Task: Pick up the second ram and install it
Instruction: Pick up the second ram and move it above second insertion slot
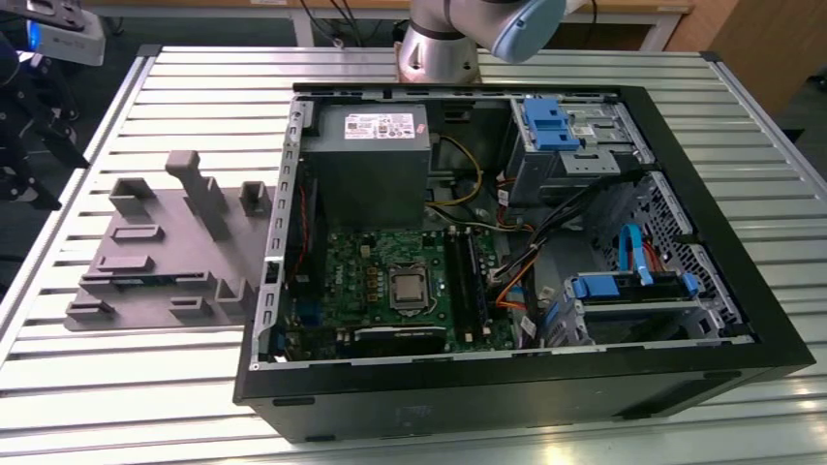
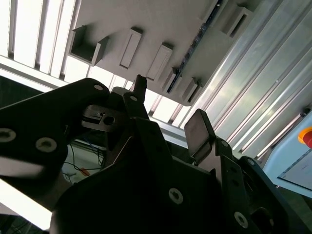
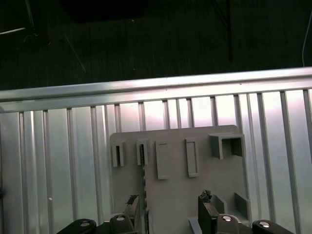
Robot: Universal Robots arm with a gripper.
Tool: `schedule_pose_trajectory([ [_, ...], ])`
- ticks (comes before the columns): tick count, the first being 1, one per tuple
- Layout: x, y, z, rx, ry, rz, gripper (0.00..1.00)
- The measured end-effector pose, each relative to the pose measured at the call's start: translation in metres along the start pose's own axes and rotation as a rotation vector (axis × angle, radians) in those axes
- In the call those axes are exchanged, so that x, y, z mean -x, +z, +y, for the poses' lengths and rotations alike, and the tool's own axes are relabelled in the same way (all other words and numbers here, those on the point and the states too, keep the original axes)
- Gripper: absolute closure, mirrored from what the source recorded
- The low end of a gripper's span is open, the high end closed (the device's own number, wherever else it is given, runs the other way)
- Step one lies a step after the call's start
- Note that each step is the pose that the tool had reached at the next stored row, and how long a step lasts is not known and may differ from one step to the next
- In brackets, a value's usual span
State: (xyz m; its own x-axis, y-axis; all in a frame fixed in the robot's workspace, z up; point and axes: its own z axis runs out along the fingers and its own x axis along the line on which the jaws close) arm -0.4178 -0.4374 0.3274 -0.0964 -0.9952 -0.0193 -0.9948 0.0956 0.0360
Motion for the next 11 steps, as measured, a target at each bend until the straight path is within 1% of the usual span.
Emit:
schedule_pose_trajectory([
  [4, -0.0001, 0.0033, -0.0001, -0.0016, 0.0, -0.0002, 0.42],
  [5, -0.0001, 0.0041, -0.0002, -0.0019, 0.0, -0.0001, 0.49],
  [11, -0.0002, 0.0094, -0.0003, -0.0049, -0.002, -0.0004, 0.49],
])
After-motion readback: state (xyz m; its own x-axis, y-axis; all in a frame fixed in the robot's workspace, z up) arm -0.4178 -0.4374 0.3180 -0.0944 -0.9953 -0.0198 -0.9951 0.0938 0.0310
